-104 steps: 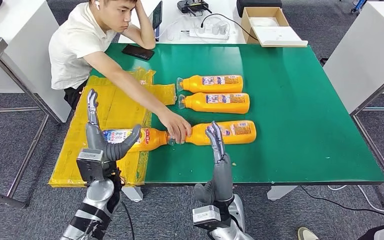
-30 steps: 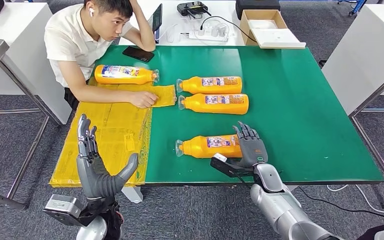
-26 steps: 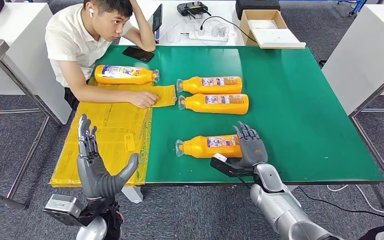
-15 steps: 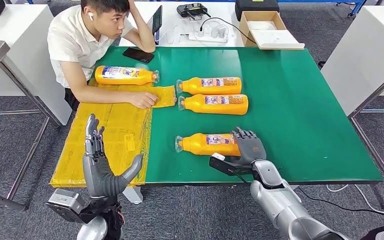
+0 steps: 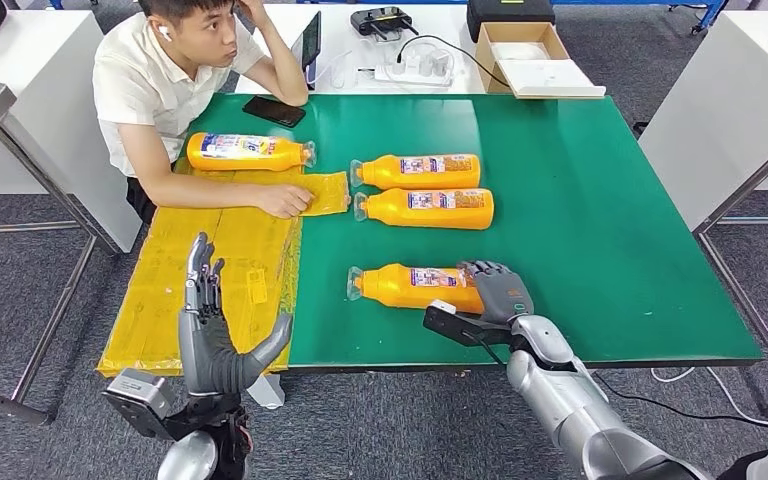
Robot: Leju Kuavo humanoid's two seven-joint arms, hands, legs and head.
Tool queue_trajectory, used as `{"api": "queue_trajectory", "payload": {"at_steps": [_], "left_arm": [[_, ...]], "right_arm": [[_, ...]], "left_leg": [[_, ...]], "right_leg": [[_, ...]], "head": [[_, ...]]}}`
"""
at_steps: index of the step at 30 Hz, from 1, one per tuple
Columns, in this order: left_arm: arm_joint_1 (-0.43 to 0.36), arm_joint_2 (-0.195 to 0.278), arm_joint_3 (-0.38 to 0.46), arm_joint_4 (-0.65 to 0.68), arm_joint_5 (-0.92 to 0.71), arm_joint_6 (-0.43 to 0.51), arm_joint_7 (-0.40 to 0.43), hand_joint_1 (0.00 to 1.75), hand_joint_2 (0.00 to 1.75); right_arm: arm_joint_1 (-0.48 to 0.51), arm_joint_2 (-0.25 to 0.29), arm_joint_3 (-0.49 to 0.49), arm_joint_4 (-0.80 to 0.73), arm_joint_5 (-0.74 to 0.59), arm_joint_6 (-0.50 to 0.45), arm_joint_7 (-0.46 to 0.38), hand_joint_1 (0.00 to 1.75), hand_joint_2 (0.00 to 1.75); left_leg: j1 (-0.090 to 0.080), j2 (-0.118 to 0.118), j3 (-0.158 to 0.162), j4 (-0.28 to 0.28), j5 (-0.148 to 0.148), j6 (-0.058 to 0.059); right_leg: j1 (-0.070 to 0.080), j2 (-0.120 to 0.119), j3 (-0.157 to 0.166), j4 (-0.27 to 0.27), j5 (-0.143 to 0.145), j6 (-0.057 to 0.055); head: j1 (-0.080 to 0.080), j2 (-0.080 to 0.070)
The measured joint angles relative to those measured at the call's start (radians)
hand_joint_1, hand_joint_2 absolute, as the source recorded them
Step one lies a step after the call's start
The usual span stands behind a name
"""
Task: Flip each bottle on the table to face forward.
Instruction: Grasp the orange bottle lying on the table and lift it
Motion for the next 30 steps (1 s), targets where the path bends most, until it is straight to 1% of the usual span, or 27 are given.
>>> {"api": "queue_trajectory", "payload": {"at_steps": [2, 4, 8, 9, 11, 13, 15, 17, 22, 27, 30], "left_arm": [[0.0, 0.0, 0.0, 0.001, 0.002, -0.003, 0.001, 0.0, 1.75], [0.0, 0.0, 0.0, 0.002, 0.009, -0.005, 0.001, 0.0, 1.75], [0.004, -0.001, 0.001, 0.002, 0.065, -0.005, 0.021, 0.0, 1.75], [0.007, -0.002, 0.001, 0.002, 0.096, -0.003, 0.042, 0.0, 1.75], [0.013, -0.006, 0.005, 0.006, 0.182, 0.001, 0.115, 0.0, 1.75], [0.018, -0.006, 0.01, 0.029, 0.314, 0.002, 0.214, 0.0, 1.75], [0.023, 0.0, 0.013, 0.068, 0.432, -0.006, 0.272, 0.0, 1.75], [0.025, 0.008, 0.013, 0.105, 0.477, -0.027, 0.276, 0.0, 1.75], [0.024, 0.024, -0.014, 0.149, 0.484, -0.065, 0.27, 0.0, 1.75], [0.017, 0.037, -0.076, 0.153, 0.376, -0.123, 0.215, 0.0, 1.75], [0.015, 0.041, -0.108, 0.15, 0.32, -0.136, 0.187, 0.0, 1.75]], "right_arm": [[0.002, 0.0, 0.0, 0.0, -0.007, -0.002, -0.012, 1.75, 1.75], [0.008, -0.001, -0.001, -0.001, -0.029, -0.018, -0.045, 1.75, 1.75], [0.051, 0.008, -0.011, -0.032, -0.126, -0.107, -0.172, 1.75, 1.75], [0.072, 0.013, -0.017, -0.052, -0.157, -0.137, -0.207, 1.75, 1.75], [0.121, 0.026, -0.029, -0.105, -0.212, -0.198, -0.264, 1.75, 1.75], [0.174, 0.041, -0.037, -0.173, -0.263, -0.259, -0.31, 1.75, 1.75], [0.219, 0.057, -0.04, -0.245, -0.317, -0.307, -0.351, 1.75, 1.75], [0.247, 0.07, -0.04, -0.308, -0.36, -0.329, -0.377, 1.75, 1.75], [0.276, 0.091, -0.039, -0.408, -0.414, -0.332, -0.4, 1.75, 1.75], [0.28, 0.108, -0.02, -0.435, -0.44, -0.3, -0.413, 1.75, 1.75], [0.281, 0.12, -0.004, -0.438, -0.445, -0.283, -0.419, 1.75, 1.75]], "left_leg": [[0.0, 0.0, 0.0, 0.0, 0.0, 0.0], [0.0, 0.0, 0.001, 0.0, 0.0, 0.0], [0.0, 0.0, -0.001, 0.0, 0.0, 0.0], [0.0, 0.0, -0.002, 0.0, 0.0, 0.0], [0.0, -0.001, -0.005, 0.0, 0.0, 0.0], [0.0, -0.001, -0.008, 0.0, 0.0, 0.0], [0.001, -0.001, -0.011, 0.0, 0.001, 0.0], [0.001, -0.001, -0.014, 0.0, 0.001, 0.0], [0.0, -0.002, -0.017, 0.0, 0.001, 0.0], [0.0, -0.002, -0.018, 0.0, 0.001, 0.0], [0.0, -0.002, -0.018, 0.0, 0.001, 0.0]], "right_leg": [[0.0, 0.0, 0.0, 0.0, 0.0, 0.0], [0.0, 0.0, 0.001, 0.0, 0.0, 0.0], [0.0, 0.0, 0.001, 0.0, 0.0, 0.0], [0.0, 0.0, 0.0, 0.0, 0.0, 0.0], [0.0, 0.0, -0.002, 0.0, 0.0, 0.0], [0.0, 0.0, -0.005, 0.001, 0.0, 0.0], [0.0, 0.0, -0.008, 0.001, 0.0, 0.0], [0.0, 0.0, -0.012, 0.002, 0.0, 0.0], [0.0, 0.0, -0.014, 0.002, 0.0, 0.0], [-0.001, 0.0, -0.015, 0.001, 0.0, 0.0], [-0.001, 0.0, -0.015, 0.001, 0.0, 0.0]], "head": [[0.0, 0.0], [0.0, 0.0], [0.0, 0.0], [0.0, 0.0], [0.0, 0.0], [0.0, 0.0], [0.0, 0.0], [0.0, 0.0], [0.0, 0.0], [0.0, 0.0], [0.0, 0.0]]}}
